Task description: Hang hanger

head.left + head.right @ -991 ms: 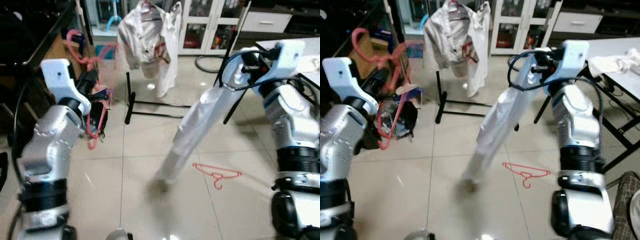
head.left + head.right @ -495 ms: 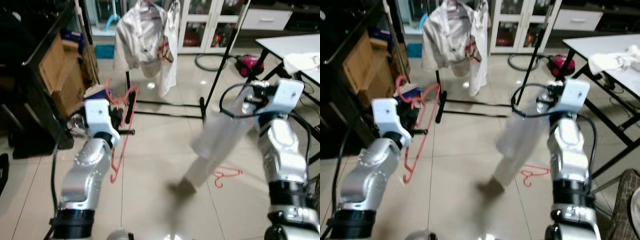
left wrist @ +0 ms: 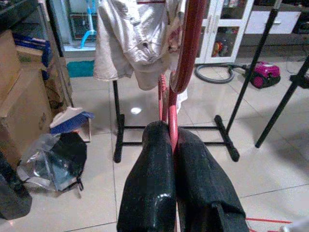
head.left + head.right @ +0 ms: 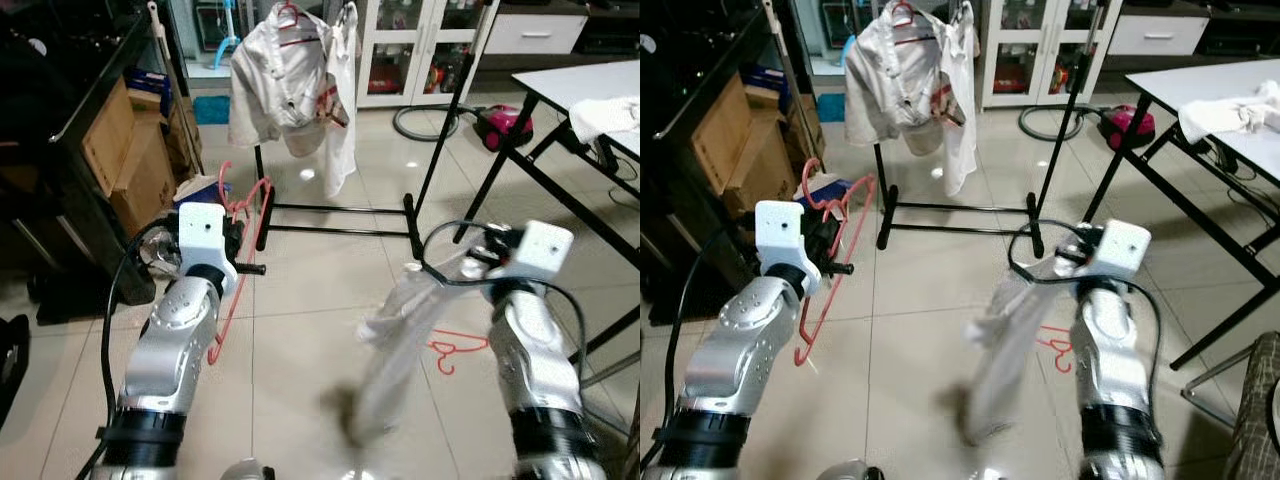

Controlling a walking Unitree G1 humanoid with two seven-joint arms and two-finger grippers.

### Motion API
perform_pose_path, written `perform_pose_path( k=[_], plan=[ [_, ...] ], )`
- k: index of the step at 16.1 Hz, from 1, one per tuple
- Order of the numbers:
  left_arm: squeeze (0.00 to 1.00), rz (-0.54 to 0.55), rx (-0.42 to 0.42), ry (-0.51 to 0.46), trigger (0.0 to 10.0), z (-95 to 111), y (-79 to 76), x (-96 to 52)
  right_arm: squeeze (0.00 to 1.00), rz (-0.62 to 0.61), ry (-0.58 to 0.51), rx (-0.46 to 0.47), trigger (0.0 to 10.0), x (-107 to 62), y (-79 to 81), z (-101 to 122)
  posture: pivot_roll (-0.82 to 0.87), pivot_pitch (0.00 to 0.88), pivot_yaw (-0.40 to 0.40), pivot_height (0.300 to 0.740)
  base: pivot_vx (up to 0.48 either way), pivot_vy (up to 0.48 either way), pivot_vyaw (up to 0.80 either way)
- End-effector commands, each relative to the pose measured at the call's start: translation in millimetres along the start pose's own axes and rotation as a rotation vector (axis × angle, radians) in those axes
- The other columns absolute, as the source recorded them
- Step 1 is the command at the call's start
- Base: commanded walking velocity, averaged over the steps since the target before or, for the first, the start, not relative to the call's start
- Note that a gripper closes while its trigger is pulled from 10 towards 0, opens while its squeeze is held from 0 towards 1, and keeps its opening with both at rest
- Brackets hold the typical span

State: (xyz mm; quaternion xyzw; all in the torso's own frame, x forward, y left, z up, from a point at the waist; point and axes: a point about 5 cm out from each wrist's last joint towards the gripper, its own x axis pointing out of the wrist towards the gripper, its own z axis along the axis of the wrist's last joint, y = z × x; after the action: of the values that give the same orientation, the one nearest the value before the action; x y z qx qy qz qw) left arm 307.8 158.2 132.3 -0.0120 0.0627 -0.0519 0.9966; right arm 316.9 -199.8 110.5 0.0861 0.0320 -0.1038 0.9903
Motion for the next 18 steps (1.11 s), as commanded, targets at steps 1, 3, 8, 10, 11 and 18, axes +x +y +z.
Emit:
perform_pose_path(
  k=[1,3,8,10,11,18],
  plan=[
    [0.00,-0.034,-0.003,0.006,10.0,1.0,-0.1,1.5,0.00,0.046,-0.055,0.022,10.0,8.3,14.9,20.4,0.00,0.000,0.028,0.740,0.000,0.000,0.00],
    [0.00,0.014,0.024,0.020,10.0,2.1,12.2,6.5,0.00,0.083,-0.105,-0.057,10.0,16.6,26.3,33.7,0.02,0.000,0.009,0.740,0.000,0.000,0.00],
    [0.00,0.361,-0.569,-0.035,10.0,25.8,31.9,32.9,0.00,0.064,-0.117,-0.128,10.0,16.1,42.7,28.3,0.05,0.000,-0.035,0.740,0.000,0.000,0.00],
    [0.00,0.318,-0.764,-0.031,10.0,32.9,14.7,39.4,0.00,0.087,-0.169,-0.198,10.0,15.3,53.0,27.7,0.06,0.000,-0.042,0.740,0.000,0.000,0.00],
    [0.00,0.296,-0.802,-0.032,10.0,36.2,9.2,40.1,0.00,0.085,-0.188,-0.220,10.0,15.3,54.0,27.1,0.06,0.000,-0.042,0.740,0.000,0.000,0.00],
    [0.00,0.050,-0.552,0.091,10.0,45.2,3.7,37.4,0.00,0.253,-0.173,-0.162,10.0,21.0,76.2,22.4,0.08,0.000,-0.026,0.740,0.000,0.000,0.00]
  ],
)
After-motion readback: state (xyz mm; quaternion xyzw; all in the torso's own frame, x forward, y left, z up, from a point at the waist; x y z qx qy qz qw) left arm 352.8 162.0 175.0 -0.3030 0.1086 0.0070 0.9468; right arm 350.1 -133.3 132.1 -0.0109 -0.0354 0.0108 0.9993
